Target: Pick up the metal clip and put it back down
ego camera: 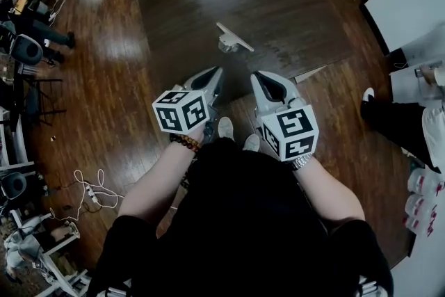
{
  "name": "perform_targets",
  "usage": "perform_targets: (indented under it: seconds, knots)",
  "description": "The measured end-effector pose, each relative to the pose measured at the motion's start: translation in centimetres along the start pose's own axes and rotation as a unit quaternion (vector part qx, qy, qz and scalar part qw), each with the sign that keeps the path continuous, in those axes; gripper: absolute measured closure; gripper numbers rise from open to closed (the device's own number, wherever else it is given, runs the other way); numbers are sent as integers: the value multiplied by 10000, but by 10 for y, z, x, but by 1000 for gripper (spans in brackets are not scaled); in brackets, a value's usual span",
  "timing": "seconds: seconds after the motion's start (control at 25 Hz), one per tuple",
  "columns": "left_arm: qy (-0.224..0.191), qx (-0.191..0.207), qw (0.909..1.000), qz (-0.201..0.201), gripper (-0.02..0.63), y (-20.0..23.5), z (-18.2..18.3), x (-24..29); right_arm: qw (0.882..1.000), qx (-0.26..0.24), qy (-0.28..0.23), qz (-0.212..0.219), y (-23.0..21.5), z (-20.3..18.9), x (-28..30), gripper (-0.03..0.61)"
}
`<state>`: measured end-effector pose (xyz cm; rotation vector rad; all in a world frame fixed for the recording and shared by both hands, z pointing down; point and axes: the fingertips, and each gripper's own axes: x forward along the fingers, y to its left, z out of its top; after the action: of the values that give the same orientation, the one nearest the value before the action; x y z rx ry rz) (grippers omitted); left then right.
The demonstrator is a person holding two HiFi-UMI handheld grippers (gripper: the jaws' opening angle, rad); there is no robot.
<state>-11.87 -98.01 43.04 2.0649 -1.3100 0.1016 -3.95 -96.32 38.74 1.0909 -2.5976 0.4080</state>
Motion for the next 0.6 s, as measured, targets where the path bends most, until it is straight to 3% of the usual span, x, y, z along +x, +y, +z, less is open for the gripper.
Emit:
perform_targets:
  seconds: [0.24,0.6]
  knots:
    - [-72,746,9971,-139,600,-29,9,-29,9998,-129,-144,92,23,8,-4,586]
    - [-37,1254,9911,-435,600,-39,5,-68,9996,-196,-219,-40,64,11,-5,588]
